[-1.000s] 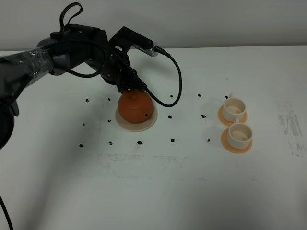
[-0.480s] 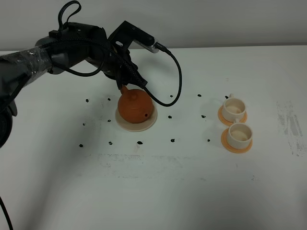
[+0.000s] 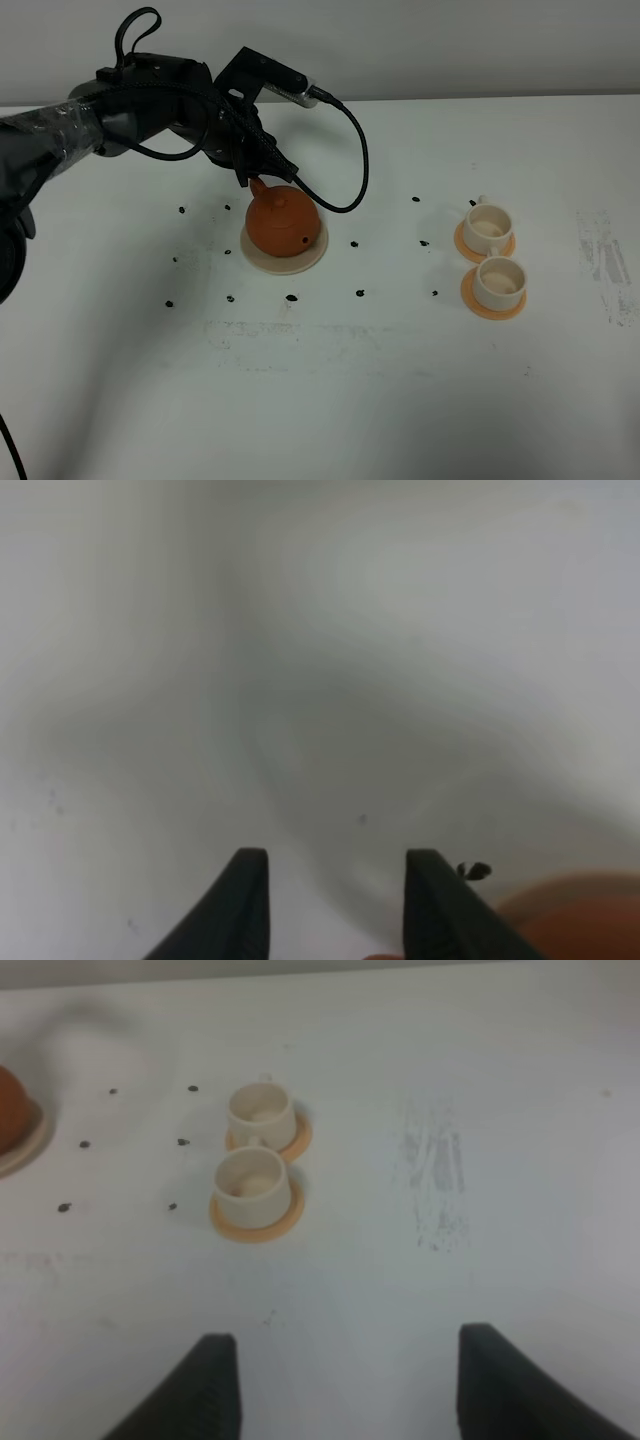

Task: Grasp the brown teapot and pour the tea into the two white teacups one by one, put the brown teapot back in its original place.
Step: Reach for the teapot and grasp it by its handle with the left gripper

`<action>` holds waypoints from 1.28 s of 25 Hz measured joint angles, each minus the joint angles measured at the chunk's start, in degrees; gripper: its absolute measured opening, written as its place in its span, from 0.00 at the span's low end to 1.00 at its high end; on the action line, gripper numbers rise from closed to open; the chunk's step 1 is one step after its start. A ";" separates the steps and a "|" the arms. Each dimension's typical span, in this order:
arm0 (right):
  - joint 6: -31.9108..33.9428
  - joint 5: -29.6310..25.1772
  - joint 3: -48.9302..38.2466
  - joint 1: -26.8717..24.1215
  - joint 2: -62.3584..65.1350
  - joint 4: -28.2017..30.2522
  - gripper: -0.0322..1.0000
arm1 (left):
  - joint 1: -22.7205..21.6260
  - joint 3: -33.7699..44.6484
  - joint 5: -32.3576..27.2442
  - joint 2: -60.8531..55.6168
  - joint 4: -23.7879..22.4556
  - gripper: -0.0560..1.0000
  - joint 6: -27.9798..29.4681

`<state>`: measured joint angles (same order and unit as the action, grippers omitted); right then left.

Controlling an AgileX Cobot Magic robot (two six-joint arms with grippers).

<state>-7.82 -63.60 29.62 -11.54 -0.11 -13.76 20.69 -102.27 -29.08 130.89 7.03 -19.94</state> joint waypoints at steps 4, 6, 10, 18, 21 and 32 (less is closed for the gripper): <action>0.00 0.00 0.00 0.00 0.00 0.00 0.48 | -0.48 0.00 -1.61 0.00 0.16 0.34 0.76; 0.00 0.00 0.00 0.00 0.00 0.00 0.48 | -0.52 0.00 -1.95 0.00 0.44 0.34 0.89; 0.00 0.00 0.00 0.00 0.00 0.00 0.48 | -0.66 -0.06 -3.22 0.00 0.88 0.34 1.07; 0.00 0.00 0.00 0.00 0.00 0.00 0.48 | -0.84 -0.13 -4.20 -0.05 1.08 0.34 1.12; 0.00 0.00 0.00 0.00 0.00 0.00 0.48 | -0.87 -0.13 -4.32 -0.05 1.08 0.34 1.16; 0.05 0.04 0.00 -0.43 0.00 -0.04 0.48 | -0.87 -0.13 -4.89 -0.05 1.08 0.34 2.96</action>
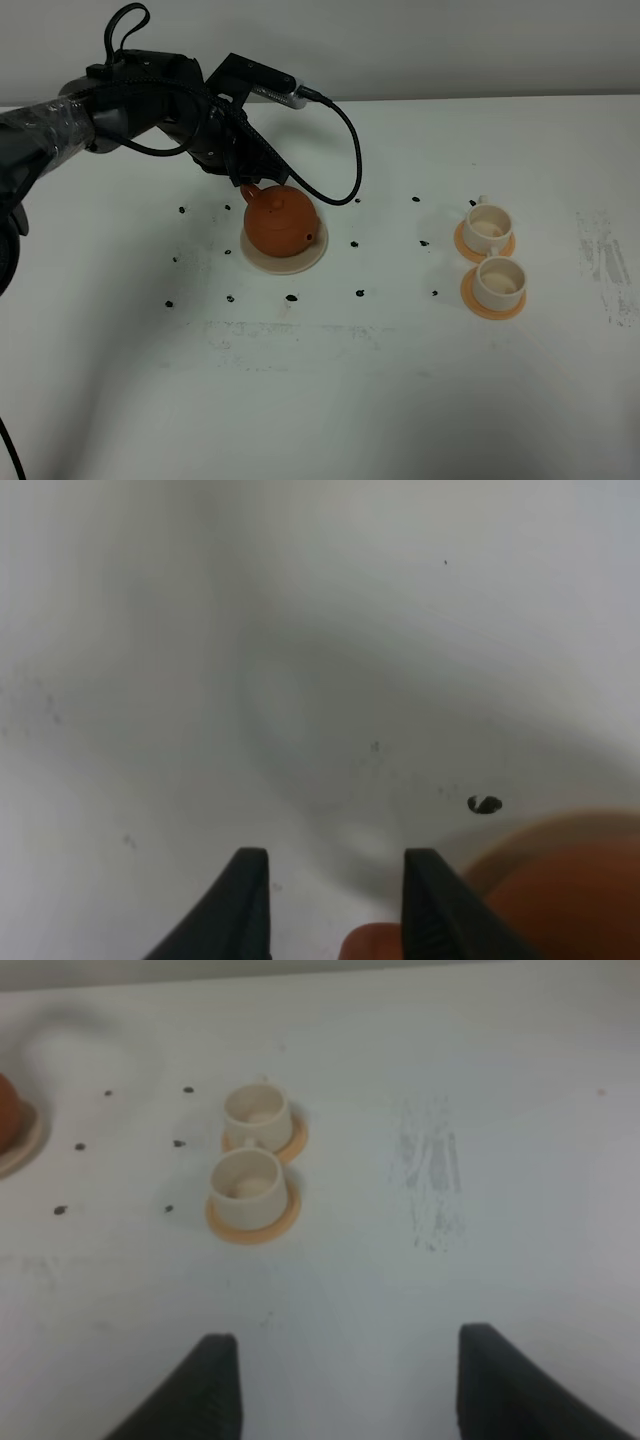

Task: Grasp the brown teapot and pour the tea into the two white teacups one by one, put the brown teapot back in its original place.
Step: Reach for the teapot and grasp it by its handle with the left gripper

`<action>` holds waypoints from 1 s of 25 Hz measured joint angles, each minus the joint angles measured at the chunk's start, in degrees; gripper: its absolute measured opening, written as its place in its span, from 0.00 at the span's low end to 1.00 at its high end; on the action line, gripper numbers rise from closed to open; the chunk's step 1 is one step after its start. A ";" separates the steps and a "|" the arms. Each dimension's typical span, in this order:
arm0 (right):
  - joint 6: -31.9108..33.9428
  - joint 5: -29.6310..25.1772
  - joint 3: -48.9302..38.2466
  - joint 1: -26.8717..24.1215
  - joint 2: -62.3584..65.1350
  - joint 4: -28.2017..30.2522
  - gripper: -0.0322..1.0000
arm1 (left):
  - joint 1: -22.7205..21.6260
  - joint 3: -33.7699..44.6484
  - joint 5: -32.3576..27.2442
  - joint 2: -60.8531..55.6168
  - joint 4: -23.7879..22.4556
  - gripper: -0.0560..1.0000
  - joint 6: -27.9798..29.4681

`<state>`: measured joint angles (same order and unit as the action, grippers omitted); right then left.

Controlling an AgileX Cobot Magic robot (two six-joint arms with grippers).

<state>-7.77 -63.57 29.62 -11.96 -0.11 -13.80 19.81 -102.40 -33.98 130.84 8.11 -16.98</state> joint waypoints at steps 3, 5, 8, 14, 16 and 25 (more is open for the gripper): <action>0.00 0.00 0.00 0.00 0.00 0.00 0.48 | 0.00 -0.74 -1.71 0.00 0.00 0.34 1.00; 0.00 0.00 0.00 0.00 0.00 0.00 0.48 | 0.00 -1.76 -4.43 0.00 0.00 0.34 0.99; 0.00 0.00 0.00 0.00 0.00 0.00 0.48 | 0.00 -3.15 -7.15 0.00 0.00 0.34 1.18; 0.00 0.00 0.00 0.00 0.00 0.00 0.48 | 0.00 -3.48 -8.20 0.00 0.00 0.34 1.50; 0.00 0.00 0.00 0.00 0.00 0.00 0.48 | 0.00 -3.67 -8.90 0.00 0.00 0.34 2.17; 0.00 0.00 0.00 0.00 0.00 0.00 0.48 | -0.21 -3.85 -12.77 0.00 -2.68 0.34 6.46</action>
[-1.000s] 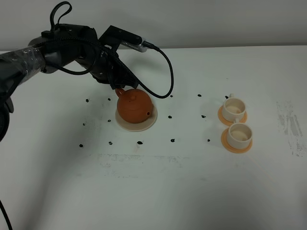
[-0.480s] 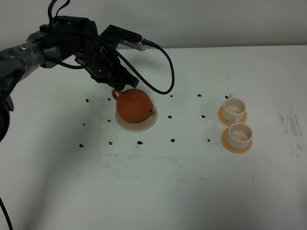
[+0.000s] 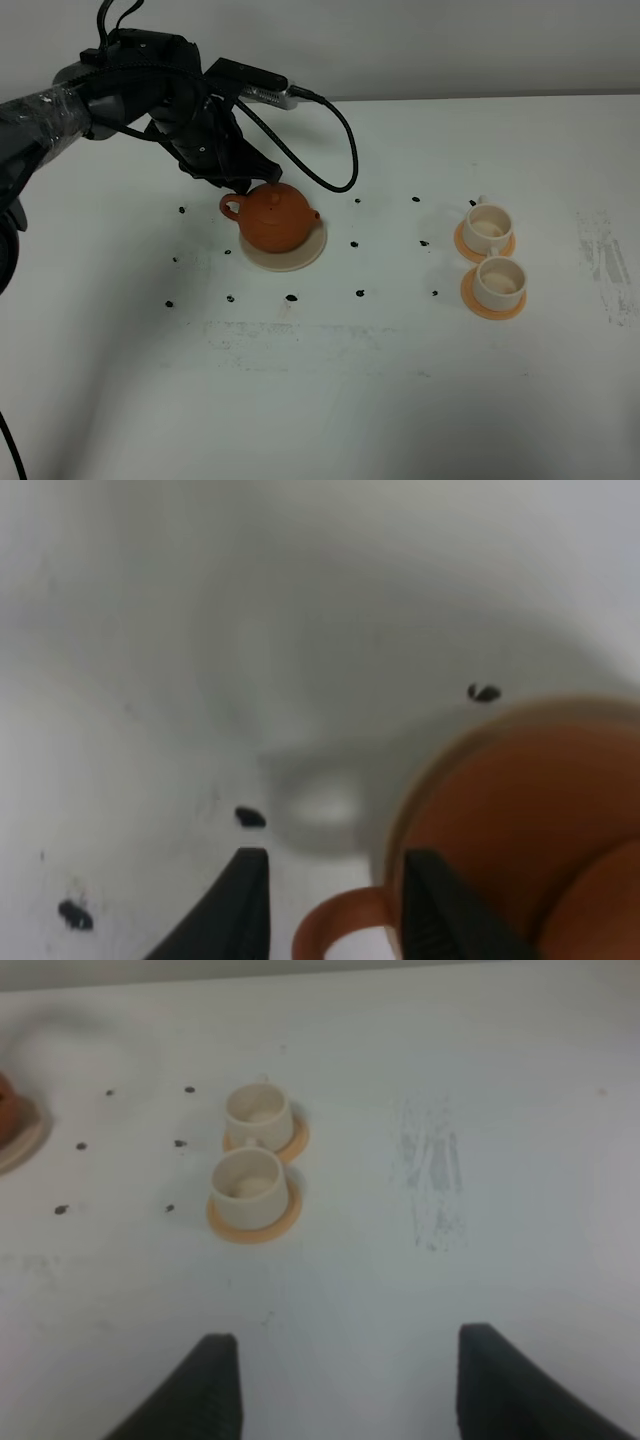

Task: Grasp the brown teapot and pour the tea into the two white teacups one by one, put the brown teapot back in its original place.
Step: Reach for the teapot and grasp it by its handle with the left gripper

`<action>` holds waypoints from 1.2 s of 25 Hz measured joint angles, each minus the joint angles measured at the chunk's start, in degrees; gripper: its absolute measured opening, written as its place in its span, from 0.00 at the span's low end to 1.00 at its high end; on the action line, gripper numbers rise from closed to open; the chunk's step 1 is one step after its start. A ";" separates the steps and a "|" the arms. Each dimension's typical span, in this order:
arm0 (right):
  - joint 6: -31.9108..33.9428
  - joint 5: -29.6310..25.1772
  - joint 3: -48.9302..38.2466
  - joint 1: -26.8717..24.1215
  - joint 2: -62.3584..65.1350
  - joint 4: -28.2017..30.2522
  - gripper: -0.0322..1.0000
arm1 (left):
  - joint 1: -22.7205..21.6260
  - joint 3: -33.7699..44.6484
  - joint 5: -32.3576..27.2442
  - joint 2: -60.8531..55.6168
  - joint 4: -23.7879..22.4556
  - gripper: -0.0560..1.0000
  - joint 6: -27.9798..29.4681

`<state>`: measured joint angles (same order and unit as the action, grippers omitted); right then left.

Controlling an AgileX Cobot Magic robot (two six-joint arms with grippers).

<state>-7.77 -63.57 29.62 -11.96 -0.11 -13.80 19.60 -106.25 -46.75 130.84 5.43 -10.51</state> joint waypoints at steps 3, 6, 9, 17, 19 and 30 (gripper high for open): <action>0.00 0.00 0.00 0.00 0.00 0.00 0.48 | -0.05 0.00 -0.35 -0.05 -0.14 0.34 0.67; 0.00 0.00 0.00 0.00 0.00 0.00 0.48 | -0.09 -0.02 -0.74 -0.09 -0.14 0.34 1.83; 0.00 0.00 0.00 0.00 0.00 0.00 0.48 | -0.09 -1.01 -2.71 -0.09 -0.14 0.34 2.82; 0.00 0.00 0.00 0.00 0.00 0.00 0.48 | -0.09 -3.37 -7.39 -0.09 -0.13 0.34 5.77; 0.00 0.00 0.00 0.00 0.00 0.00 0.48 | -0.09 -3.37 -7.39 -0.09 -0.27 0.34 5.84; 0.00 0.00 0.00 0.00 0.00 0.00 0.48 | -0.09 -4.58 -4.75 -0.09 -1.37 0.34 4.28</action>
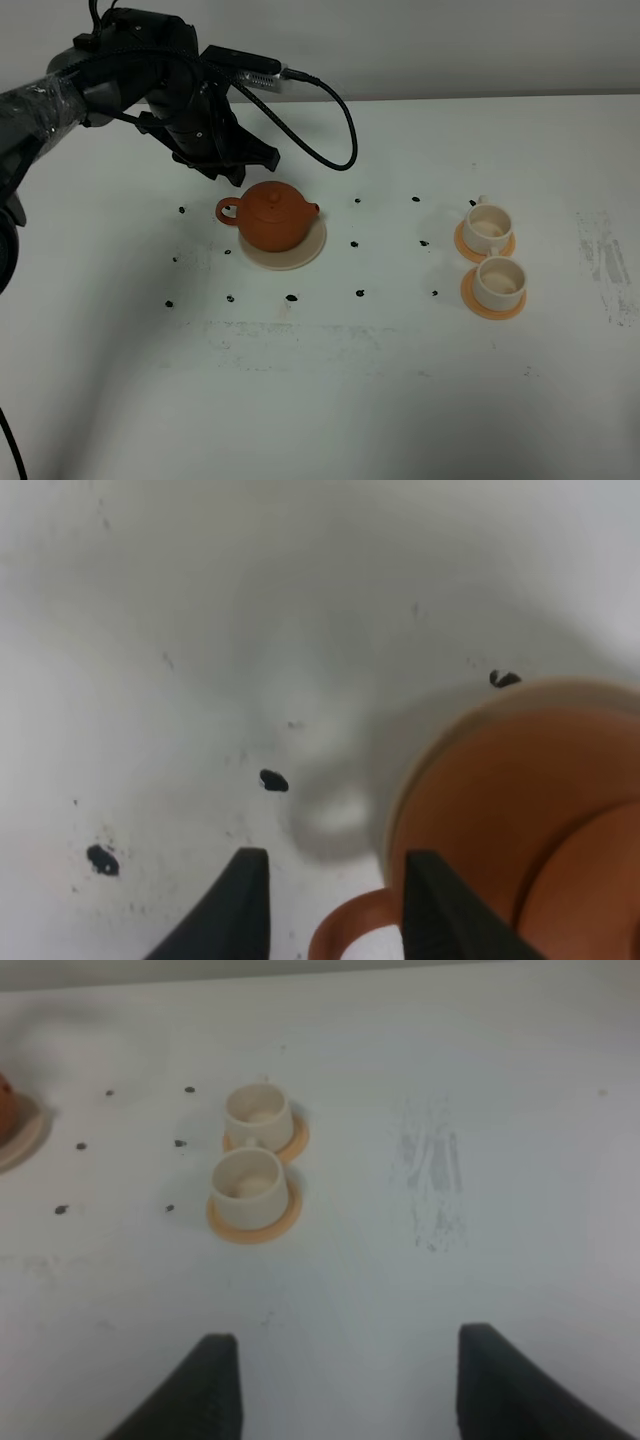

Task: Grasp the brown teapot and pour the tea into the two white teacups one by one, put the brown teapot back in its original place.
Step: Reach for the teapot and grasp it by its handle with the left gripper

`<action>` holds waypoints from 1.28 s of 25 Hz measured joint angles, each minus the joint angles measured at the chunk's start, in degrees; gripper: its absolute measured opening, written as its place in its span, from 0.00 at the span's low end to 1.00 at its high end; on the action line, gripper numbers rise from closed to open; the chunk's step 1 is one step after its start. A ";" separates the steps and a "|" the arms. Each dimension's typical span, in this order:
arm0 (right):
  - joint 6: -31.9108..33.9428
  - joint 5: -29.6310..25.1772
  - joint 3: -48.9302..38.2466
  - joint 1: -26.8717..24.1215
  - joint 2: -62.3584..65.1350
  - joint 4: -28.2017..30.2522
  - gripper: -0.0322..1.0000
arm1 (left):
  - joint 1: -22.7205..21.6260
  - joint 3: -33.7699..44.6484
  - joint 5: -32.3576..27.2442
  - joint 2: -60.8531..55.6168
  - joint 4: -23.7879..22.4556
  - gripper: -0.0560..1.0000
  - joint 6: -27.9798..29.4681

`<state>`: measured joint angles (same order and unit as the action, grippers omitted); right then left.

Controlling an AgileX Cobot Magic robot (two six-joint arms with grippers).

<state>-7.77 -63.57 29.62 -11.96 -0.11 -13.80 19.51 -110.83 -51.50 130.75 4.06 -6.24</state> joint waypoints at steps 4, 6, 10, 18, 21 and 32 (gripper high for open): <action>0.00 0.00 0.00 0.00 0.00 0.00 0.48 | 0.00 -2.01 -1.31 0.00 -0.82 0.34 -1.91; 0.00 0.00 0.00 0.00 0.00 0.00 0.48 | -0.05 -3.43 -3.34 0.00 -1.50 0.34 -5.20; 0.00 0.00 0.00 0.00 0.00 0.00 0.48 | -0.78 -7.45 -9.80 0.00 -1.49 0.34 -14.48; 0.00 0.00 0.00 0.00 0.00 0.00 0.48 | -1.45 -10.42 -12.14 -2.56 4.81 0.34 -20.20; 0.00 0.00 0.00 0.00 0.00 0.00 0.48 | -2.19 -7.53 -11.14 -6.73 5.67 0.34 -22.02; 0.00 0.00 0.00 0.00 0.00 0.00 0.48 | -6.96 28.90 18.47 -25.77 6.06 0.34 -46.40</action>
<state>-7.77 -63.57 29.62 -11.96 -0.11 -13.80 12.55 -81.93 -33.03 104.98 10.12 -52.63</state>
